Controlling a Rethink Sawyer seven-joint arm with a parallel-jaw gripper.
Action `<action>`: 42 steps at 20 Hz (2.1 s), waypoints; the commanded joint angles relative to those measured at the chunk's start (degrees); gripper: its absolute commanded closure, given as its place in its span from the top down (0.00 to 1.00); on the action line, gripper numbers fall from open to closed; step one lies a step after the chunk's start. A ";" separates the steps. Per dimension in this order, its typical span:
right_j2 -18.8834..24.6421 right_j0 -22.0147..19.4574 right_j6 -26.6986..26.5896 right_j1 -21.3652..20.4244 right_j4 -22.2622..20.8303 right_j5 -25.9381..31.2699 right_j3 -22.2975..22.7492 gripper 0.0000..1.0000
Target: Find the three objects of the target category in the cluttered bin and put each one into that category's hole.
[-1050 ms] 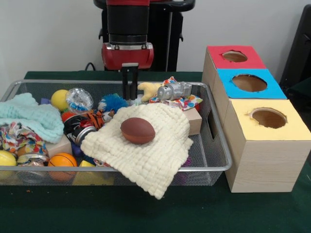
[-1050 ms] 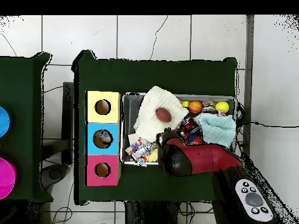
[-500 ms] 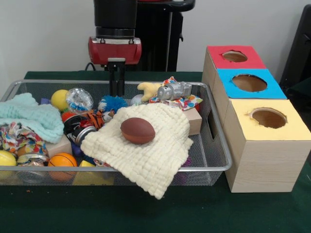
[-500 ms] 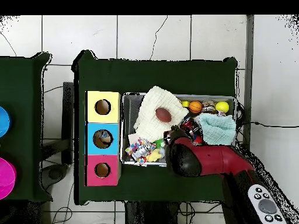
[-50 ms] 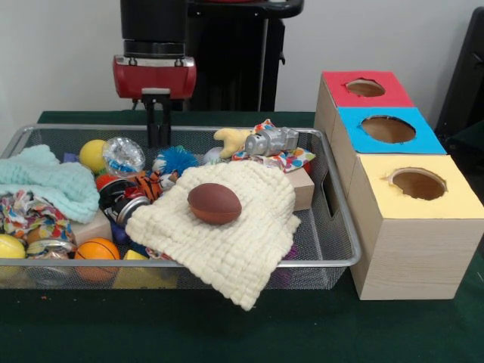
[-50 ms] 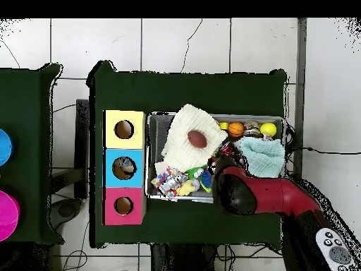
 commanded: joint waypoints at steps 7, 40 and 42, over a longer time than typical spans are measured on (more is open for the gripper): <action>2.80 -2.88 -3.36 0.59 -3.62 6.03 2.35 0.00; -31.64 18.57 7.63 10.97 -15.85 -21.44 -3.28 1.00; -33.58 20.23 6.86 11.92 -14.13 -23.64 -4.06 1.00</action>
